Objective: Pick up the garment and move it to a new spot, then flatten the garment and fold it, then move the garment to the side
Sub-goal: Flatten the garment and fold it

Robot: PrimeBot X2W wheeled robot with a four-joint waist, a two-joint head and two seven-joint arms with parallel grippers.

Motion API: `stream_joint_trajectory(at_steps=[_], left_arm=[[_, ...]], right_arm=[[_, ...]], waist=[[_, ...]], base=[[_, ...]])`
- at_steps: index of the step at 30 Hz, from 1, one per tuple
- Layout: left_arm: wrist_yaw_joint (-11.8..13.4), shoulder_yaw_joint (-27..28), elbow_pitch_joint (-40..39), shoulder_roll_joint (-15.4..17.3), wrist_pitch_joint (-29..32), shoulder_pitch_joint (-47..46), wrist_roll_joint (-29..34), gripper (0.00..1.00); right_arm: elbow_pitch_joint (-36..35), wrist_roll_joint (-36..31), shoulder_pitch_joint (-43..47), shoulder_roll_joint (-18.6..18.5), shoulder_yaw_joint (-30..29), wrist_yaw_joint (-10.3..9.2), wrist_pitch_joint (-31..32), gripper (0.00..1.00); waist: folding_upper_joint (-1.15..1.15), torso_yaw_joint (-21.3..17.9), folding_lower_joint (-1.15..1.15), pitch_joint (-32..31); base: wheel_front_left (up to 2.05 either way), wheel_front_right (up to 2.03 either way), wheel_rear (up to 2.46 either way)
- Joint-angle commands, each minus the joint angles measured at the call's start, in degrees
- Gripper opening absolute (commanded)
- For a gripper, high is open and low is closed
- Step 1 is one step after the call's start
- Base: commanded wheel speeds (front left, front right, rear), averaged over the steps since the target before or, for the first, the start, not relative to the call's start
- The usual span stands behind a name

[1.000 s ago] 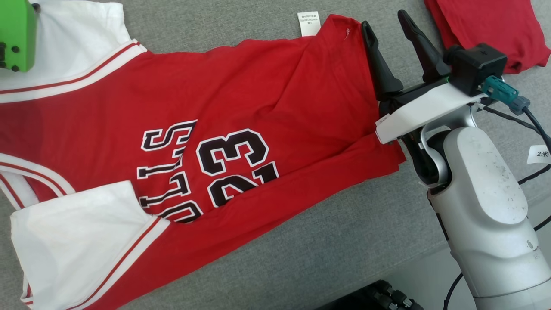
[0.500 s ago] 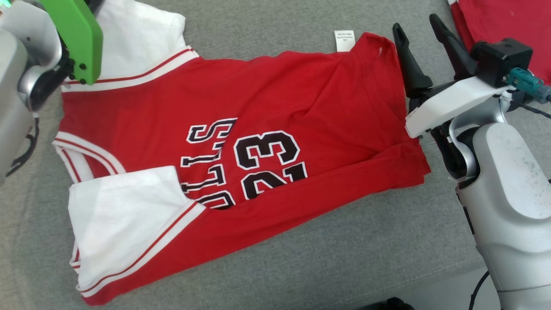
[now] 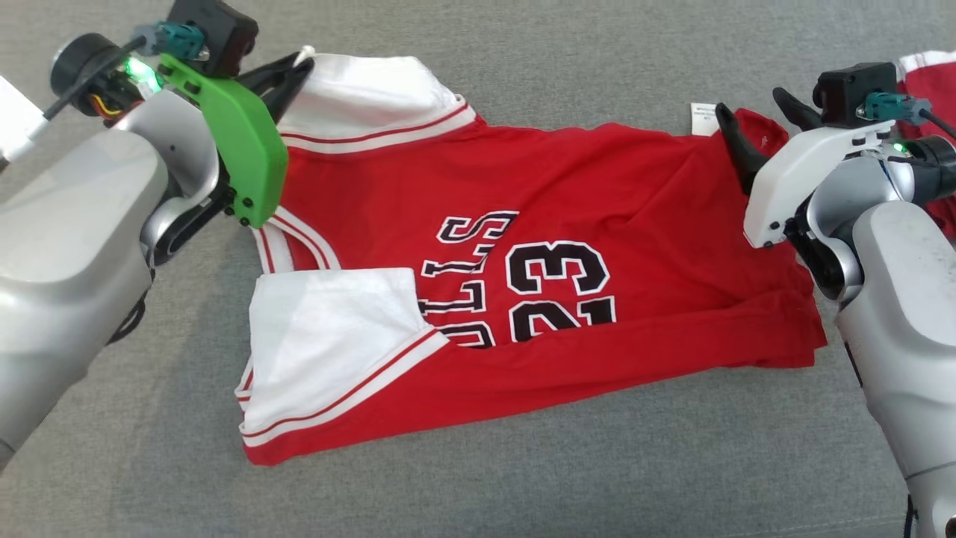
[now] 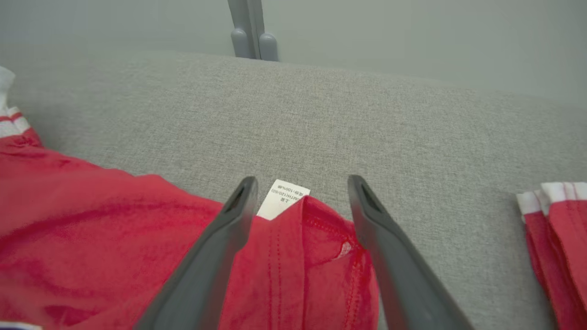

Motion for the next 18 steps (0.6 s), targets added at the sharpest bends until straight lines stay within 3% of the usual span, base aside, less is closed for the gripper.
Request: stream_joint_trajectory(at_steps=[1, 10, 18], left_arm=[[0.2, -0.2, -0.8, -0.5, -0.2, 1.2, 0.3, 0.0], [1.2, -0.7, -3.6, -0.3, -0.5, 2.9, 0.5, 0.0], [1.4, -0.9, -3.0, 0.3, -0.9, 4.5, -0.4, 0.0]], right_arm=[[1.7, -1.1, -1.0, -0.9, 0.3, -0.1, 0.3, 1.0], [13.7, -7.2, -3.9, -1.9, 1.0, -0.1, 3.2, 1.0], [18.2, -10.4, -3.6, -0.8, -2.6, -0.1, 3.1, 1.0]], waist=[[0.0, 2.4, 0.0, -2.1], [0.0, 2.2, 0.0, -2.6], [0.0, 0.8, 0.0, -3.9]], base=[[0.0, 0.0, 0.0], [0.0, 0.0, 0.0], [0.0, 0.0, 0.0]])
